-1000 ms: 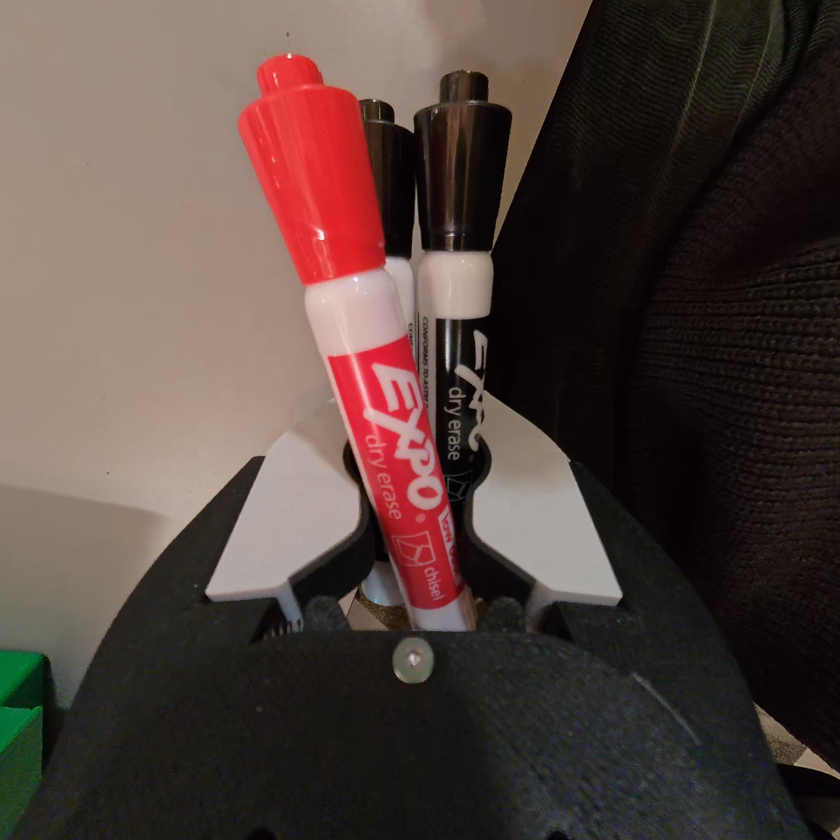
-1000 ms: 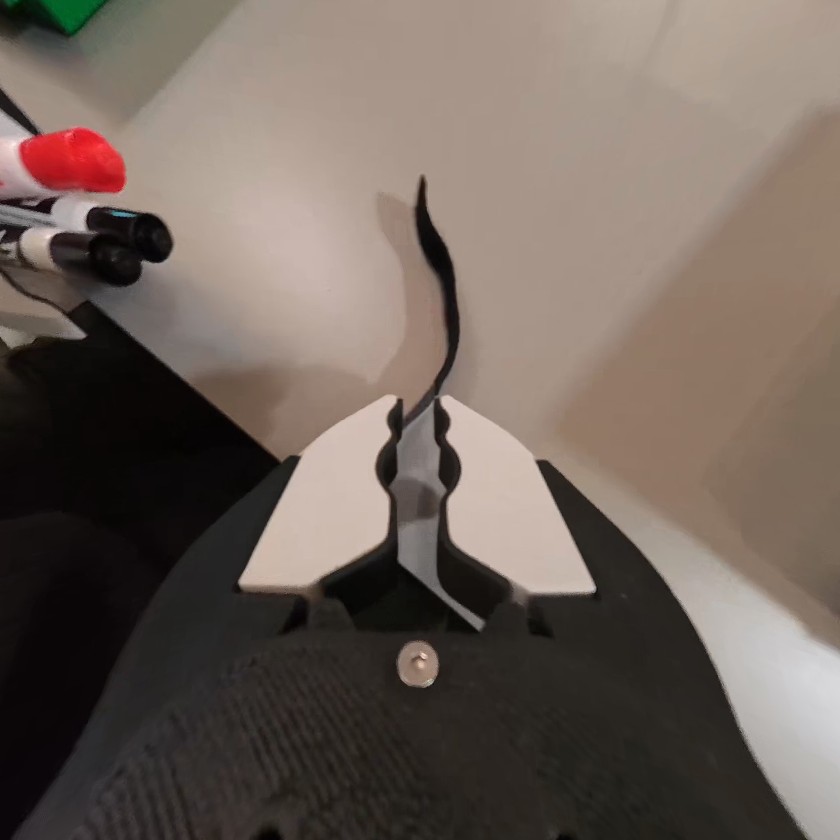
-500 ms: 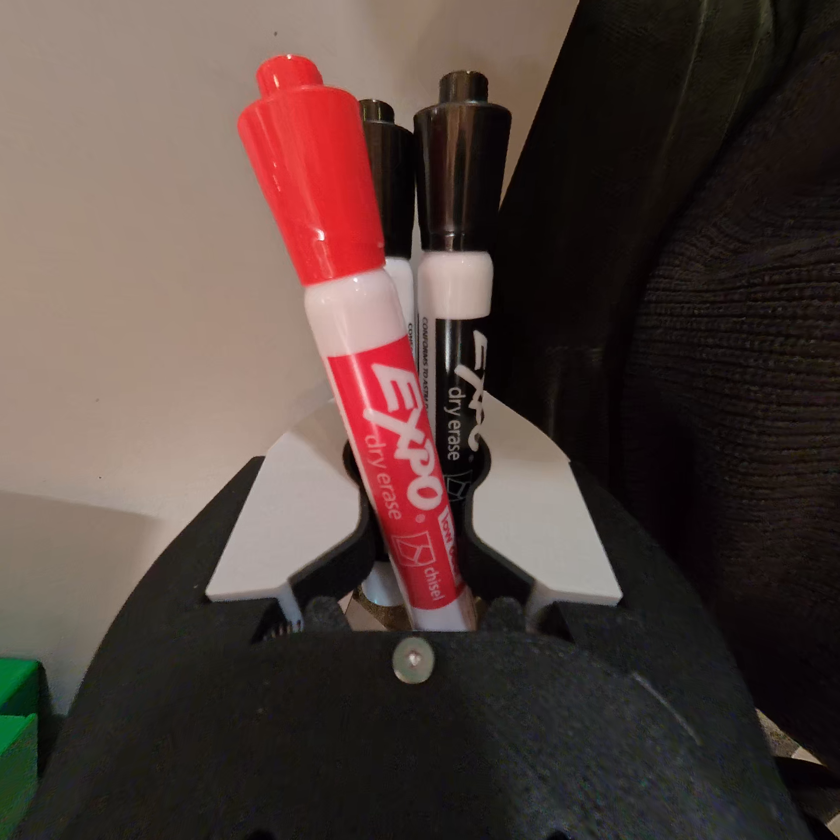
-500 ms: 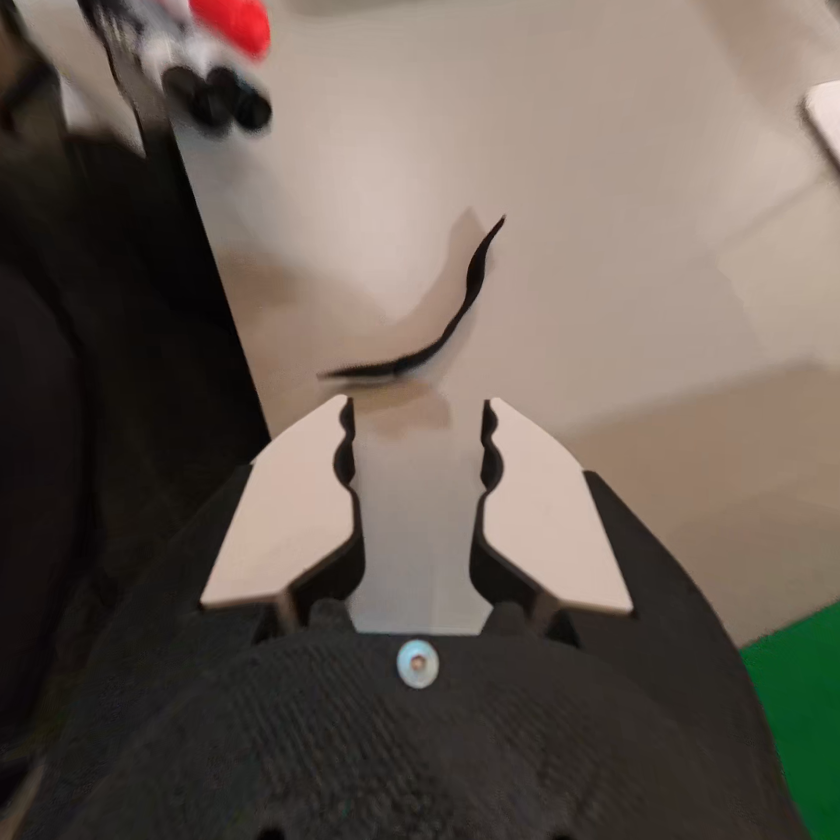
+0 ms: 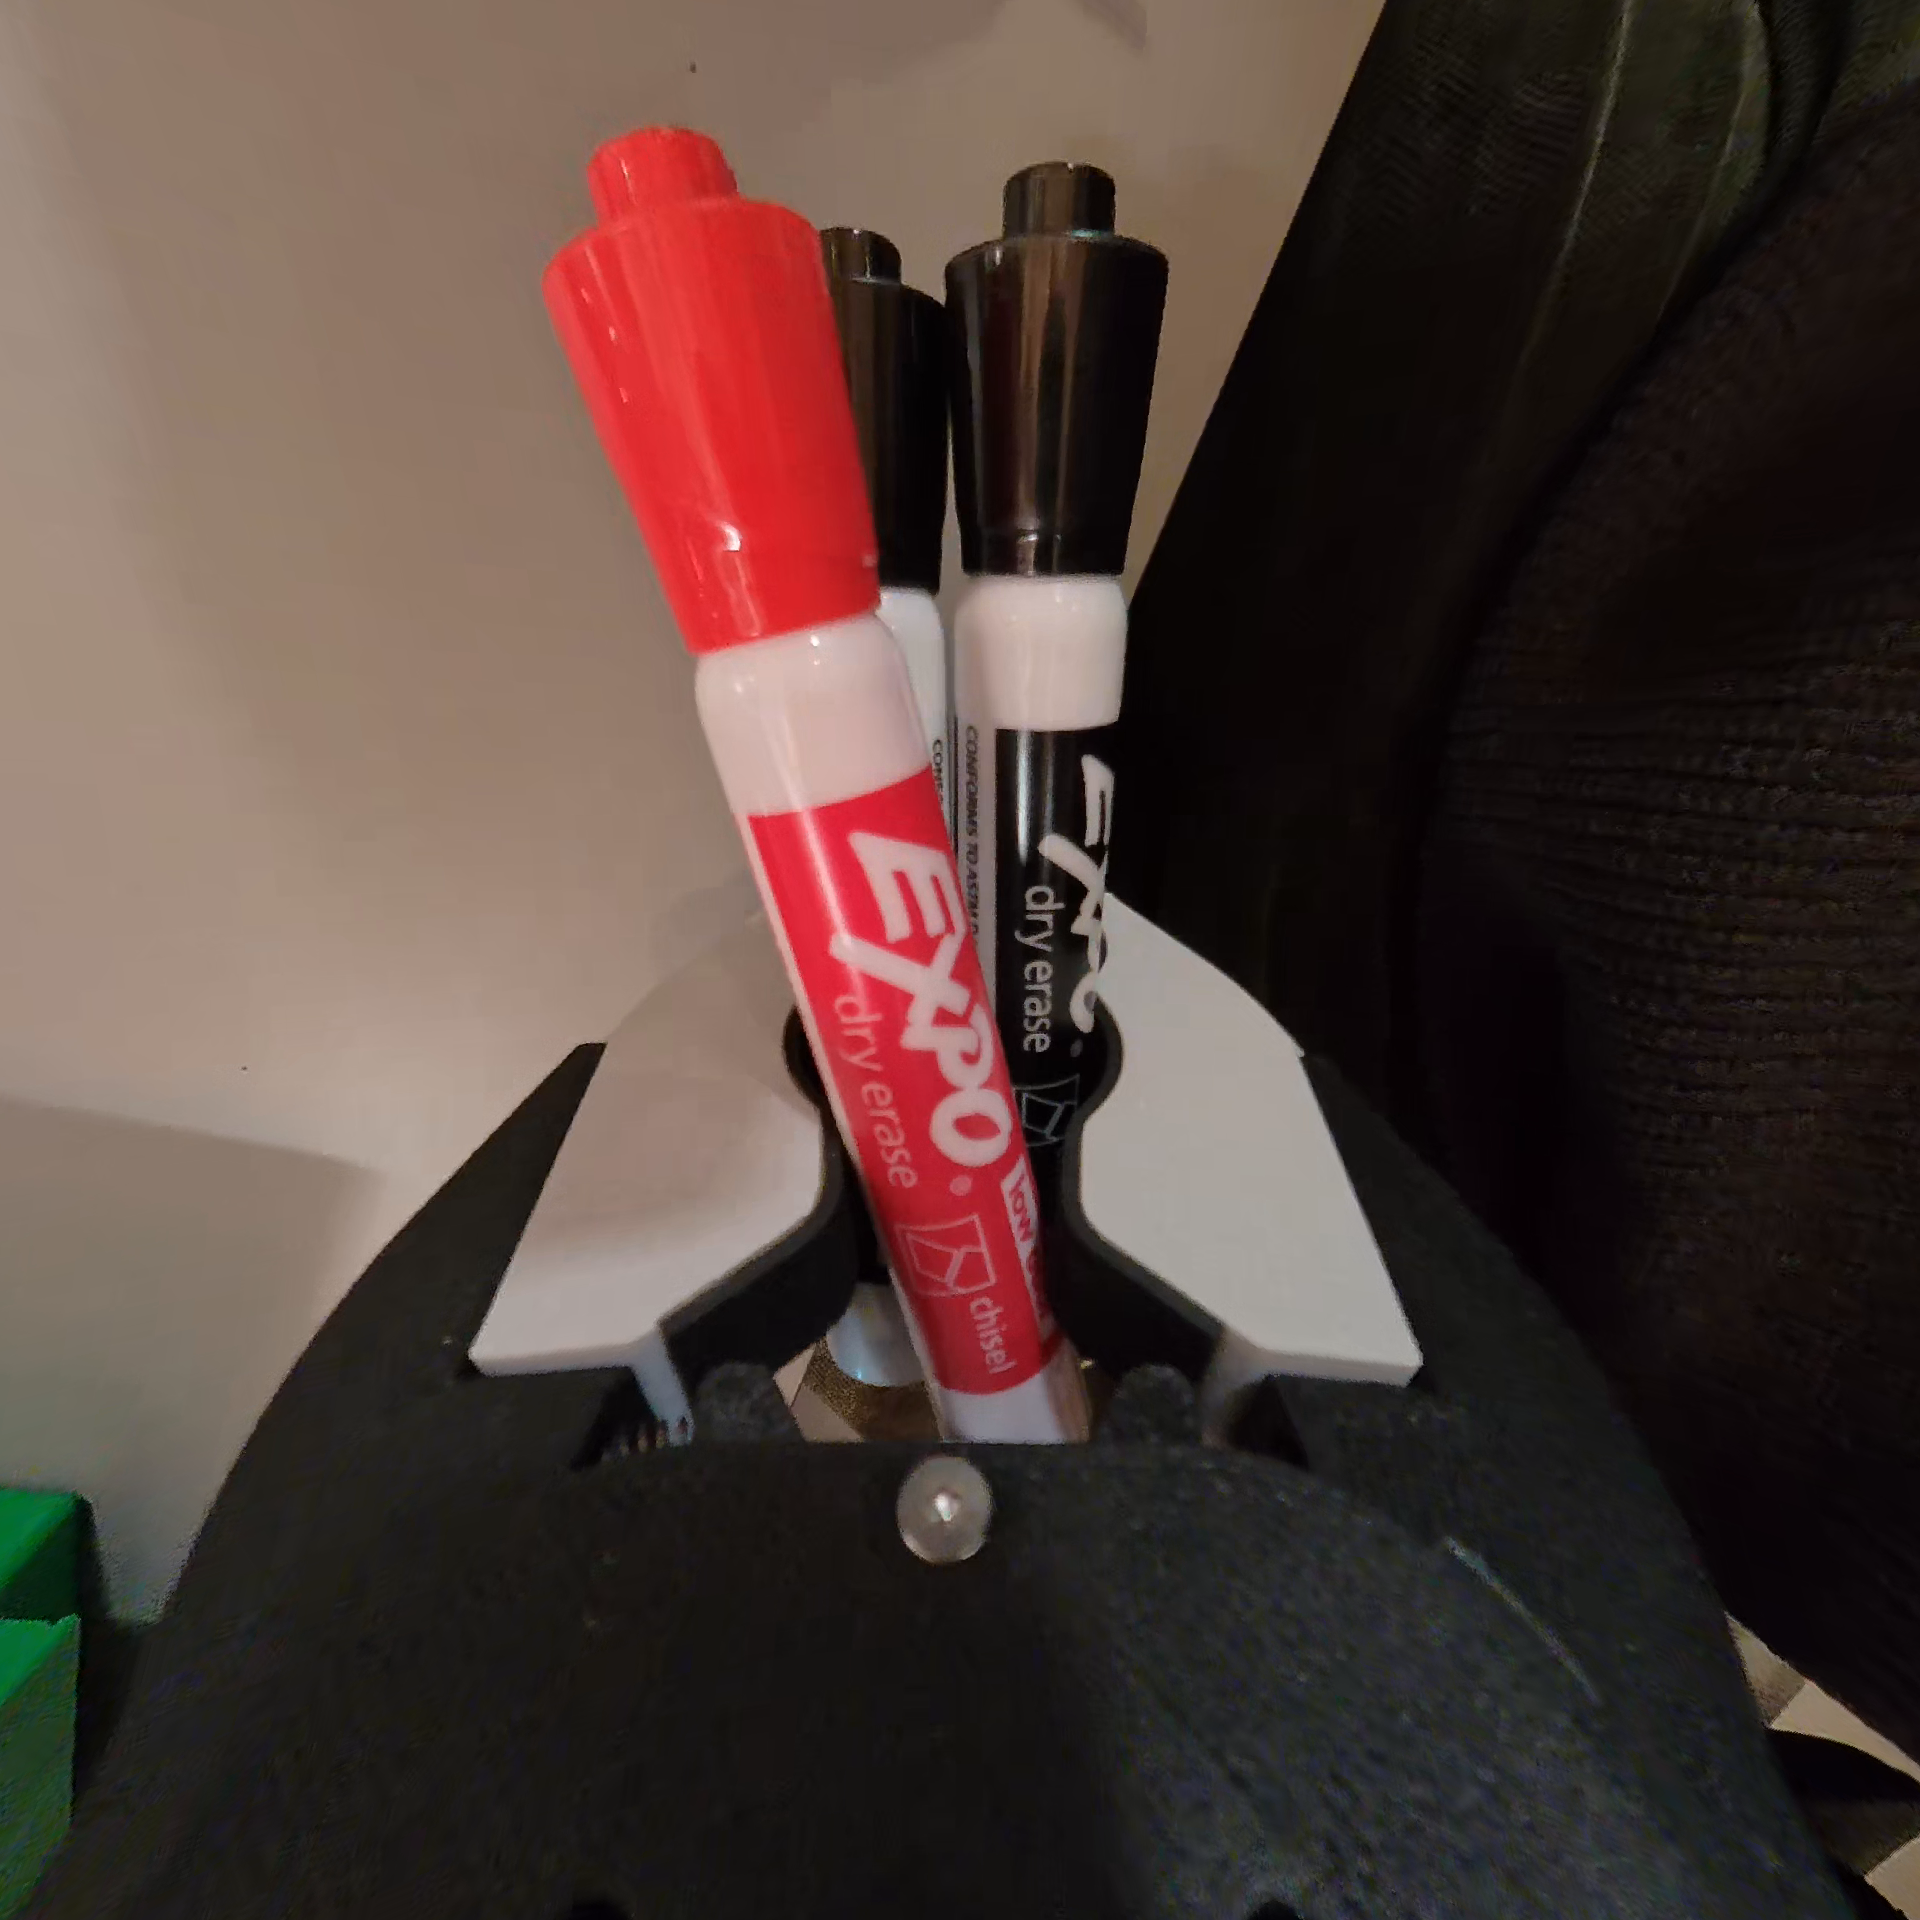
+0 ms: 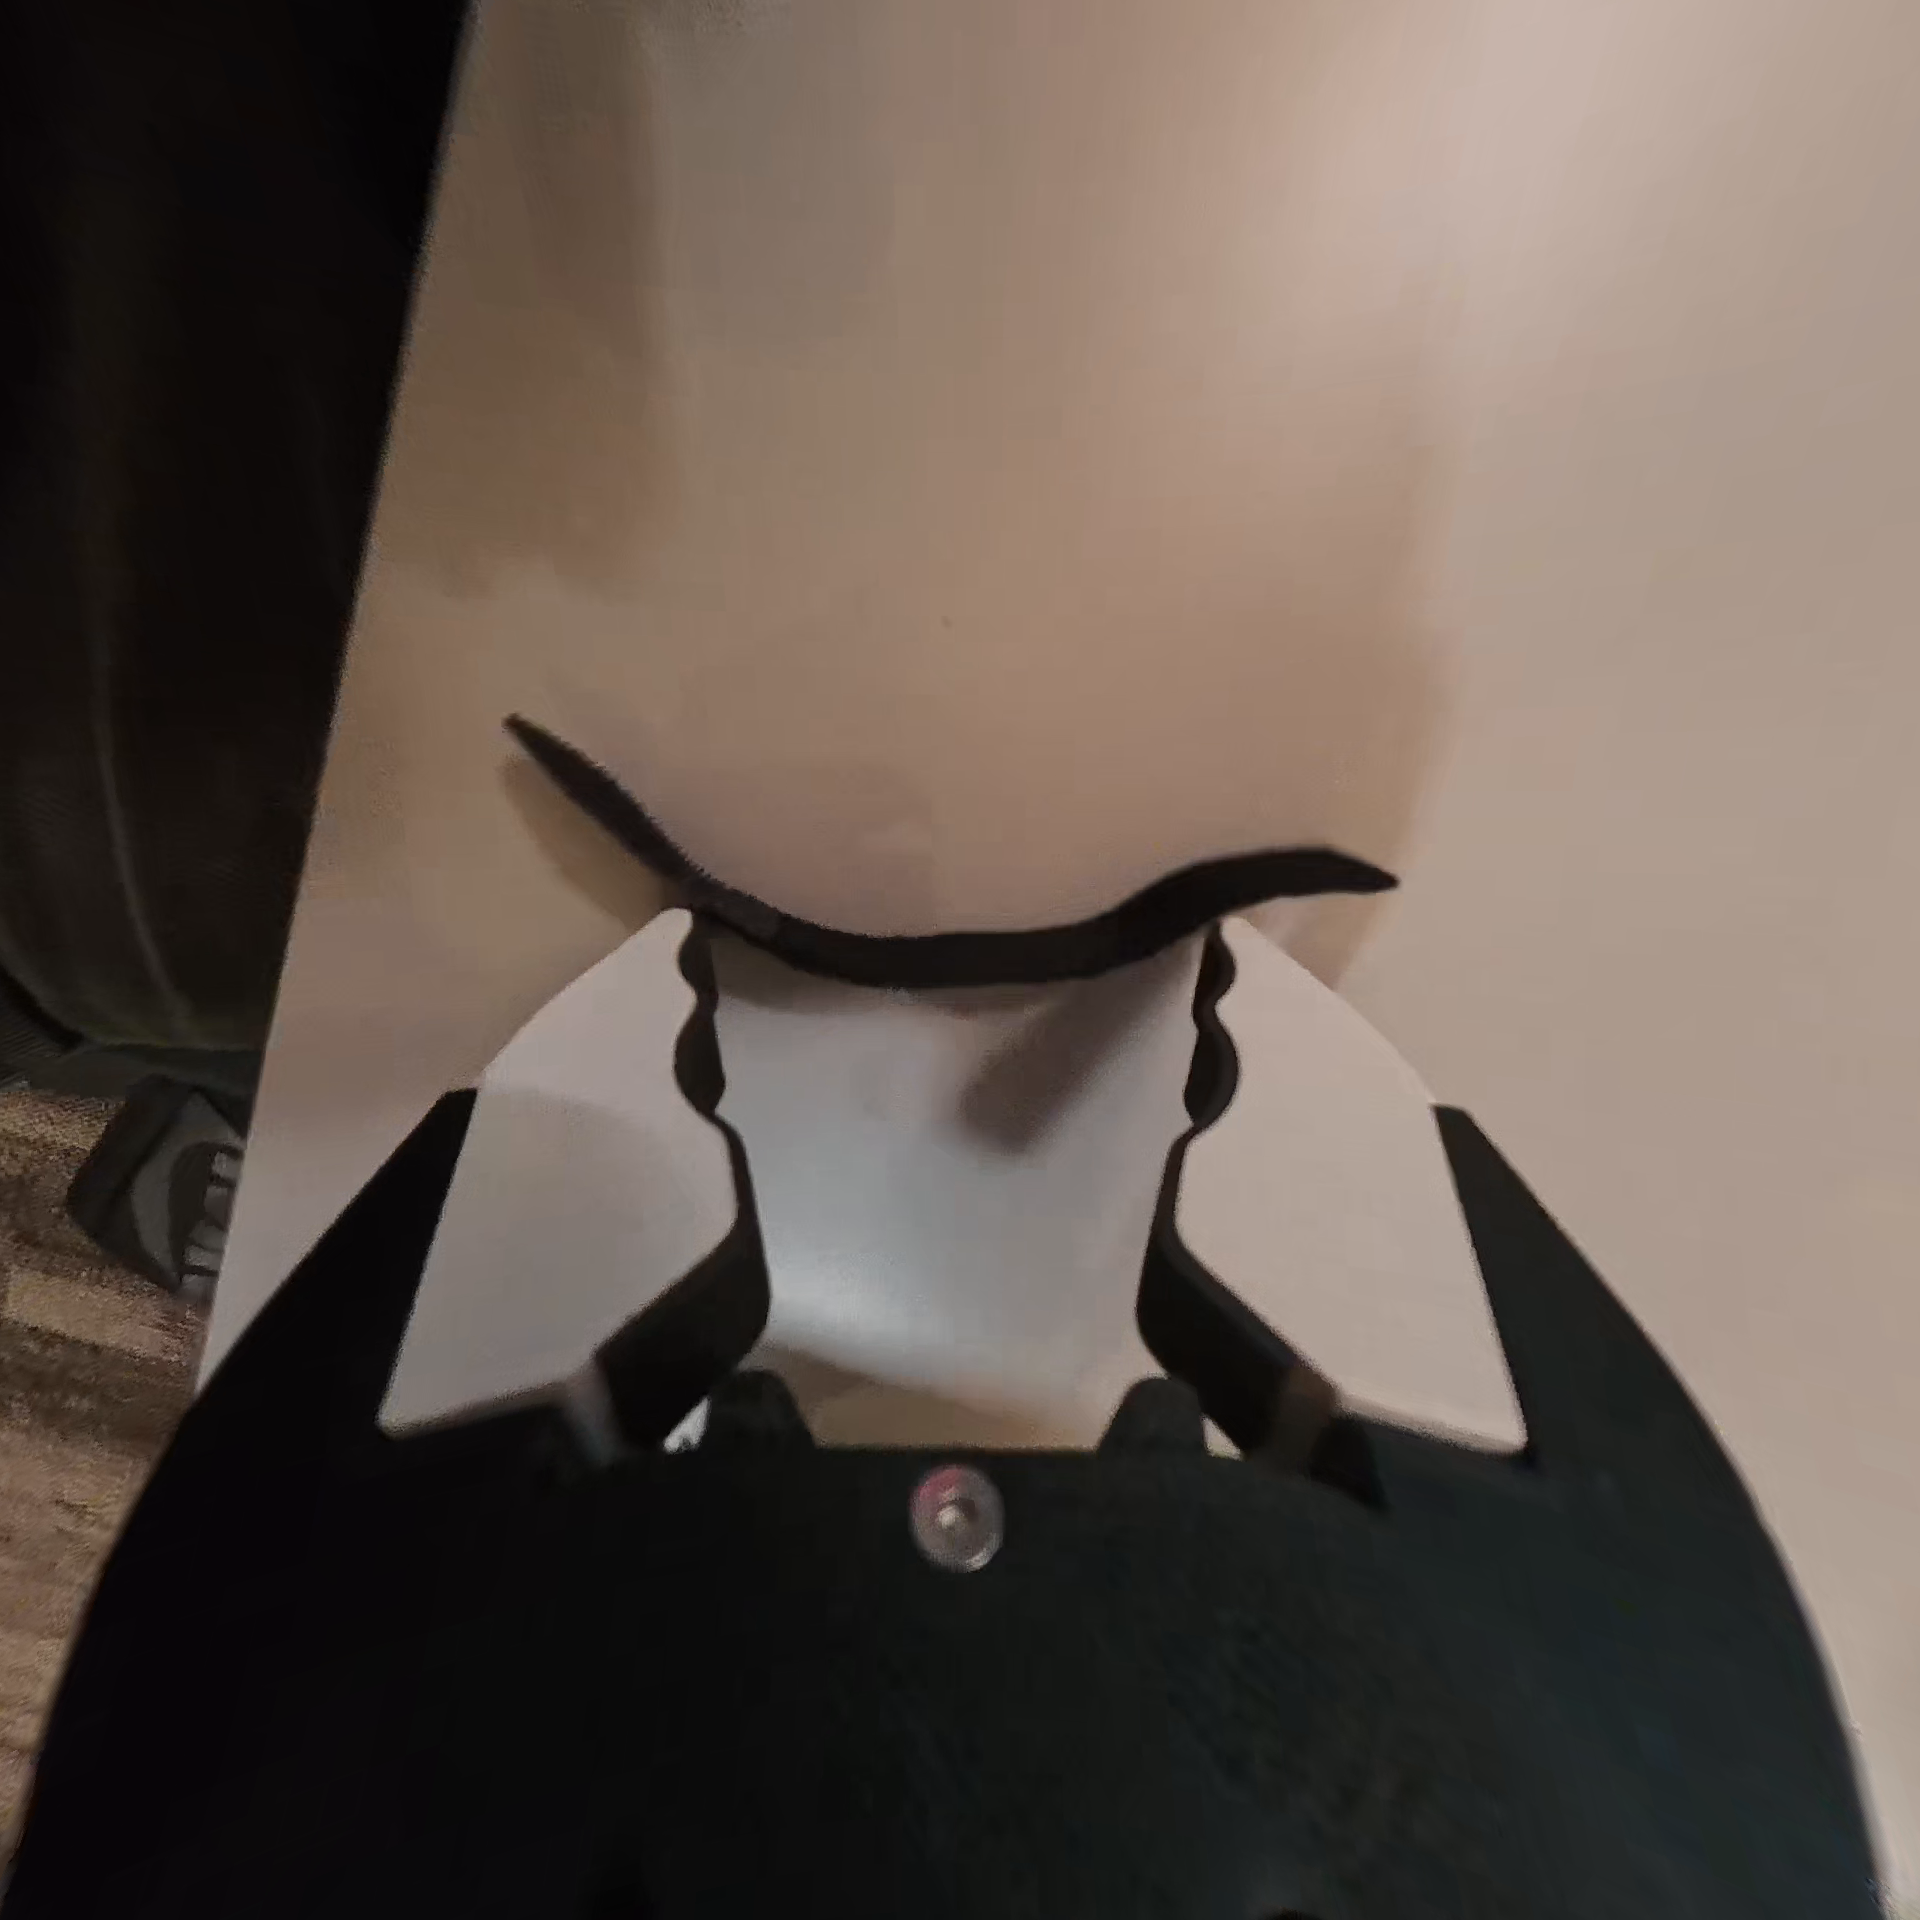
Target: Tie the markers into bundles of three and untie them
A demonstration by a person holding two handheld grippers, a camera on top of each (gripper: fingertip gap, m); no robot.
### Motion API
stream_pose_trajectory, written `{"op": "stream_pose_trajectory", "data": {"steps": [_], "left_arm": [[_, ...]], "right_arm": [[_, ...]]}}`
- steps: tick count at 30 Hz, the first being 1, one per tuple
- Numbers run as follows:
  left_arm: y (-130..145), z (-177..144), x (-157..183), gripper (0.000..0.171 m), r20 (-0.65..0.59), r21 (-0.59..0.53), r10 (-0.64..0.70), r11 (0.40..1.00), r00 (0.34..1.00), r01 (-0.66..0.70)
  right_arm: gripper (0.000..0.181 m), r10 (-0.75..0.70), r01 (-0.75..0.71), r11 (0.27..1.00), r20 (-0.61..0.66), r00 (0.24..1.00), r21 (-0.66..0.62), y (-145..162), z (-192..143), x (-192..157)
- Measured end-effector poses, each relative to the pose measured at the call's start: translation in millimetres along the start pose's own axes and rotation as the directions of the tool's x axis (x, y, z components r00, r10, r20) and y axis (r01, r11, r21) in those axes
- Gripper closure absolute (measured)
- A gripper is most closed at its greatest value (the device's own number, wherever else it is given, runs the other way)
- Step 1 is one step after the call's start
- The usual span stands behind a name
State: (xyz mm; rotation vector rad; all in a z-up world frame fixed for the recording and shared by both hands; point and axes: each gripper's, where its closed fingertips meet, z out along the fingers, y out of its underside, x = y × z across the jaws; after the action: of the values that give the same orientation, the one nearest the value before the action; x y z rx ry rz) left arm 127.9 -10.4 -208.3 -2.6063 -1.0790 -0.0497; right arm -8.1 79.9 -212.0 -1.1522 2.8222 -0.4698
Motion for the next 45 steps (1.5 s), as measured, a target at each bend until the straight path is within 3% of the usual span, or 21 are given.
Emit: {"op": "stream_pose_trajectory", "data": {"steps": [1, 4, 8, 15, 18, 22, 27, 31, 36, 40, 45], "left_arm": [[0.3, -0.2, -0.3, 0.129, -0.005, 0.004, -0.002, 1.000, 1.000, 0.002], [0.8, -0.6, -1.0, 0.129, -0.021, 0.012, -0.003, 1.000, 1.000, 0.004], [2.1, -1.5, -2.9, 0.129, -0.032, 0.019, -0.010, 1.000, 0.999, 0.010], [4.0, -2.9, -6.3, 0.129, -0.028, 0.023, -0.022, 0.999, 0.999, 0.023], [3.0, -4.0, -6.7, 0.129, -0.028, 0.029, -0.024, 0.999, 0.999, 0.025], [5.3, -6.3, -12.0, 0.129, -0.029, 0.037, -0.044, 0.998, 0.999, 0.046], [3.8, -12.9, -16.9, 0.129, -0.041, 0.077, -0.077, 0.994, 0.996, 0.079], [-1.7, -16.2, -12.2, 0.129, -0.068, 0.105, -0.078, 0.991, 0.995, 0.085], [-8.6, -19.9, -2.6, 0.129, -0.092, 0.129, -0.057, 0.989, 0.994, 0.068], [-9.8, -19.2, 3.6, 0.129, -0.082, 0.117, -0.028, 0.992, 0.996, 0.038], [-12.1, -14.8, 13.0, 0.129, -0.087, 0.102, 0.006, 0.995, 0.996, 0.003]], "right_arm": [[0.091, -0.016, 0.015, 1.000, 0.005, 1.000, 0.009, -5.7, 1.7, -0.9], [0.092, -0.001, 0.001, 0.998, -0.009, 1.000, 0.061, -21.5, 5.9, 3.0], [0.121, 0.049, -0.044, 0.983, -0.023, 0.999, 0.179, -39.3, 9.1, 5.3], [0.128, 0.192, -0.166, 0.934, -0.053, 0.980, 0.318, -42.2, 4.1, 6.7], [0.130, 0.330, -0.293, 0.837, 0.002, 0.944, 0.461, -48.0, -7.2, 4.7], [0.129, 0.470, -0.412, 0.652, 0.087, 0.878, 0.636, -52.8, -25.8, 2.2], [0.128, 0.514, -0.468, 0.415, 0.223, 0.828, 0.780, -74.1, -51.8, -11.5], [0.125, 0.489, -0.505, 0.316, 0.318, 0.812, 0.803, -101.0, -59.4, -21.9], [0.123, 0.468, -0.538, 0.317, 0.365, 0.805, 0.781, -124.5, -43.1, -27.2], [0.123, 0.436, -0.579, 0.261, 0.441, 0.785, 0.773, -139.0, -42.6, -29.4], [0.122, 0.424, -0.583, 0.248, 0.454, 0.784, 0.774, -147.5, -41.4, -31.0]]}}
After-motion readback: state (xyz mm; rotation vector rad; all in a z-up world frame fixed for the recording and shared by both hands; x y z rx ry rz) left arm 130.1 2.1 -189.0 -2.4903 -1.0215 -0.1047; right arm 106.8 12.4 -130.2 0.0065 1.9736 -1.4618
